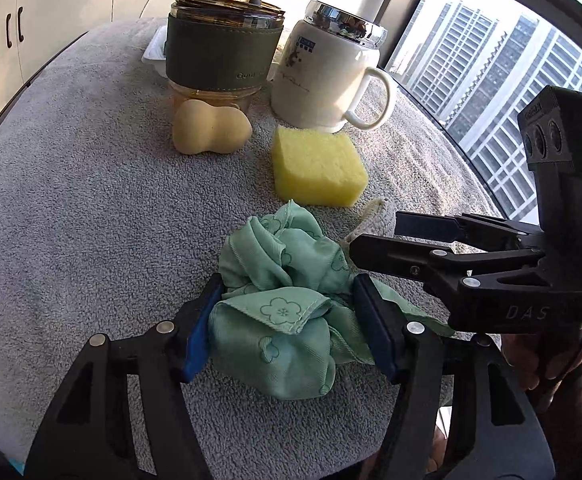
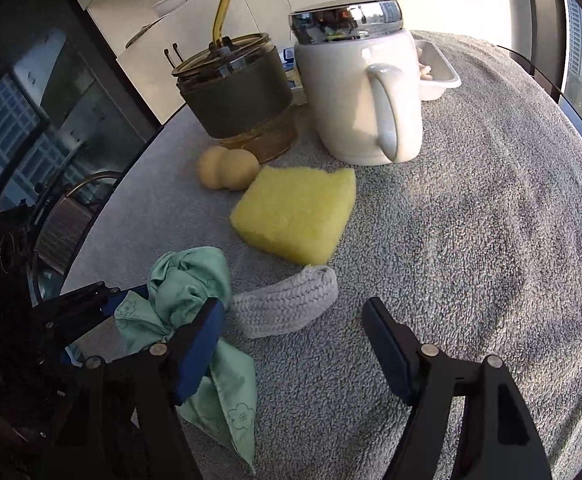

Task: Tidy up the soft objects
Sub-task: 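Grasp the mint-green cloth with left tool while right tool grasps the white knit sock, then carry the cloth and sock into the white tray and open both tools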

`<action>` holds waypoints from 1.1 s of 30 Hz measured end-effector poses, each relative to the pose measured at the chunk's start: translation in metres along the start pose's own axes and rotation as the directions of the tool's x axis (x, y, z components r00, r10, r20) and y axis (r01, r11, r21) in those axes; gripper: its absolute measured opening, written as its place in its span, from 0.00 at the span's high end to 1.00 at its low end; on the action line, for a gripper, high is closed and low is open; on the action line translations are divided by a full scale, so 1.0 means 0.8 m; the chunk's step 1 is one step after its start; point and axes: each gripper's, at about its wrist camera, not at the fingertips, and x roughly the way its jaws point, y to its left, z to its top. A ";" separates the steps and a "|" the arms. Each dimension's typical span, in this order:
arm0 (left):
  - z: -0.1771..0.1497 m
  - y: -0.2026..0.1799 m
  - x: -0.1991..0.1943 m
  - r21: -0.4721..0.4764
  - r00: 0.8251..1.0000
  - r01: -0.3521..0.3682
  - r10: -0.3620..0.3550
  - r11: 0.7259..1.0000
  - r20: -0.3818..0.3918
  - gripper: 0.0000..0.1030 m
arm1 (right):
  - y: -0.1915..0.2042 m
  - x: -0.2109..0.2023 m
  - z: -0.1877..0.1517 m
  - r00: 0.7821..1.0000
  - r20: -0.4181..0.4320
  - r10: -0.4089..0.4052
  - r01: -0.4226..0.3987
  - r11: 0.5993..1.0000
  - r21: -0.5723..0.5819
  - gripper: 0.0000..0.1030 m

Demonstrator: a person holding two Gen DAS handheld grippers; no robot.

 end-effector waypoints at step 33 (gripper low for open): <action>0.085 0.160 -0.056 -0.160 0.932 -0.297 0.322 0.942 0.168 0.51 | -0.131 -0.049 0.051 0.967 0.077 -0.241 0.228 0.962 0.152 0.46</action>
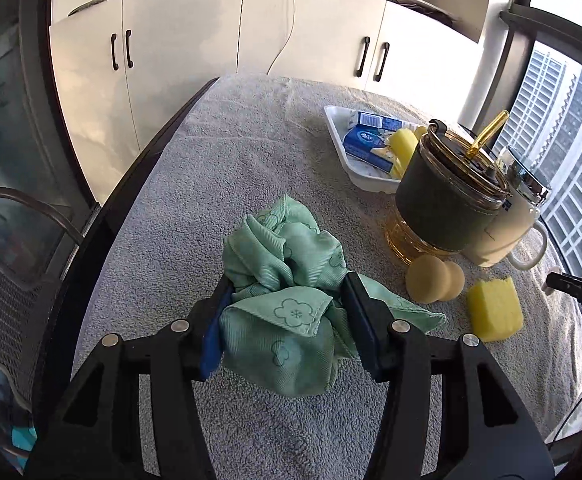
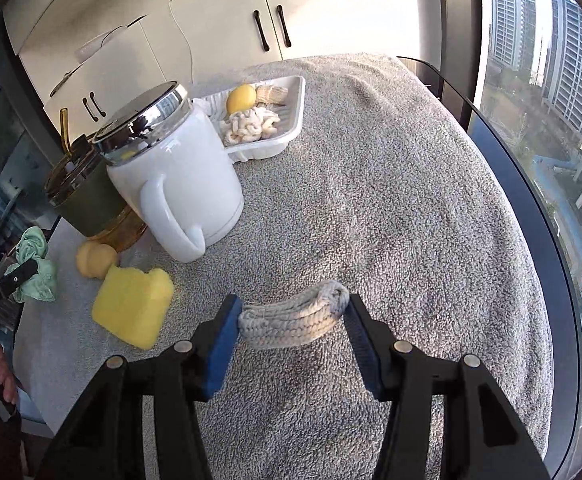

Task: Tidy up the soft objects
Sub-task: 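Carry the cloth and sock into the white tray and open both tools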

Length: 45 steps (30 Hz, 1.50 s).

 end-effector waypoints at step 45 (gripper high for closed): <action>0.188 -0.064 0.196 0.115 0.949 0.285 -0.263 0.952 -0.176 0.50 | 0.031 0.165 0.262 0.993 -0.034 0.110 -0.112 0.993 -0.035 0.46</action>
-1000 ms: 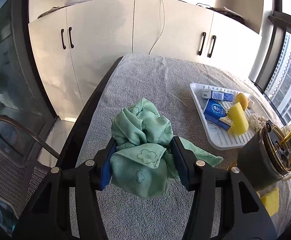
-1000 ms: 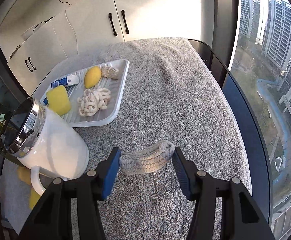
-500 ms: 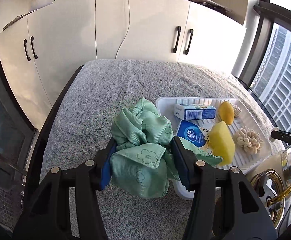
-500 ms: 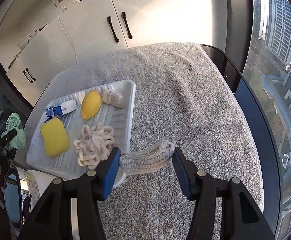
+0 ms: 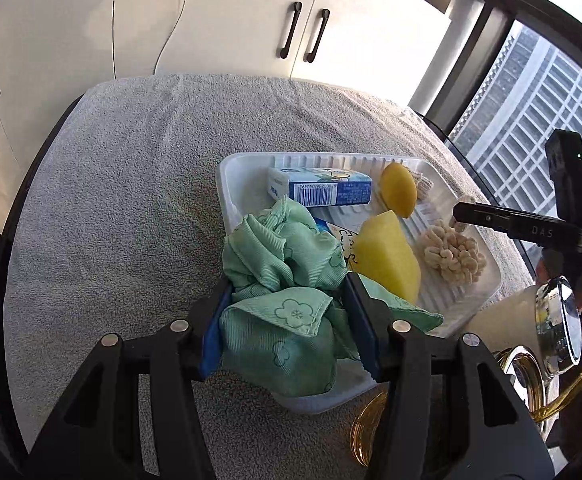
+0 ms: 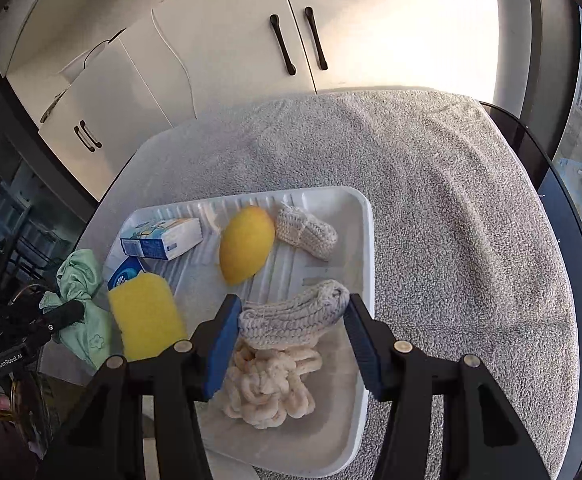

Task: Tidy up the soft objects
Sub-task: 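Carry the cloth and sock into the white tray and open both tools, then withdraw both tools from the tray toward the puff and last sponge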

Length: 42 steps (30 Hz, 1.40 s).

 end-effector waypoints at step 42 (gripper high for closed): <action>0.039 0.036 -0.029 -0.145 0.998 0.055 -0.056 0.988 -0.005 0.42 | 0.001 -0.013 0.010 0.997 -0.046 -0.054 0.053 0.998 -0.022 0.25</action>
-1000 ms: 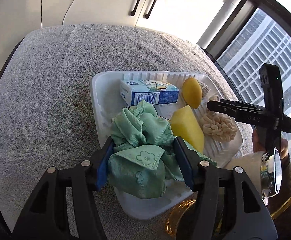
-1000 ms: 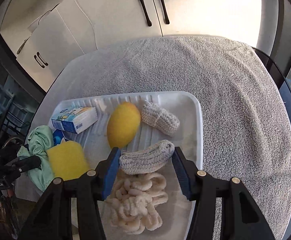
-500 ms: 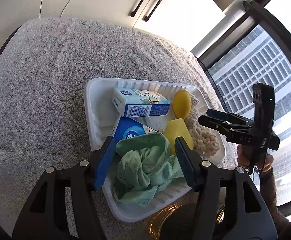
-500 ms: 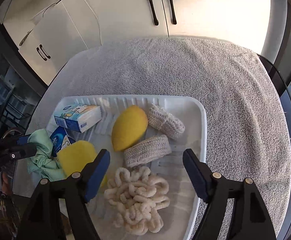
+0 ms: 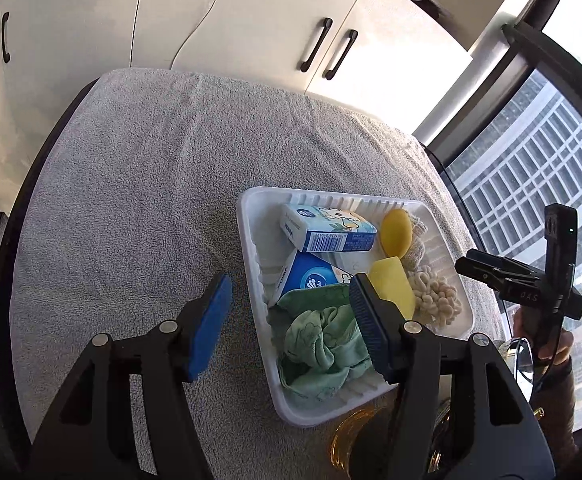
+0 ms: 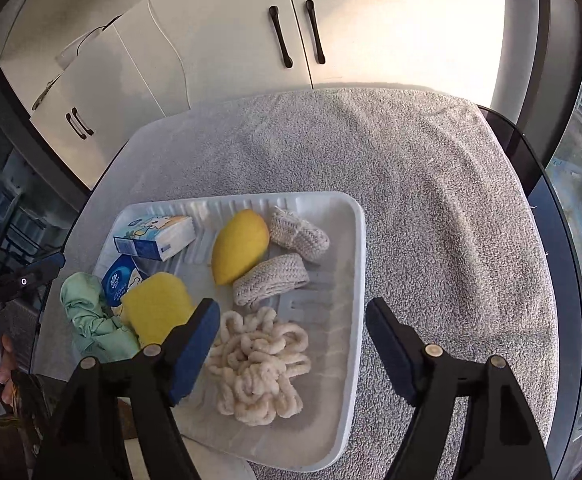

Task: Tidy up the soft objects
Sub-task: 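Withdraw both tools from the tray toward the puff and last sponge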

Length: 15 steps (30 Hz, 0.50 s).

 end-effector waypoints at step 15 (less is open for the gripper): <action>-0.063 0.010 -0.055 0.044 0.969 -0.218 0.211 0.975 0.130 0.42 | -0.063 -0.048 -0.058 0.998 0.025 -0.053 0.050 0.991 0.120 0.25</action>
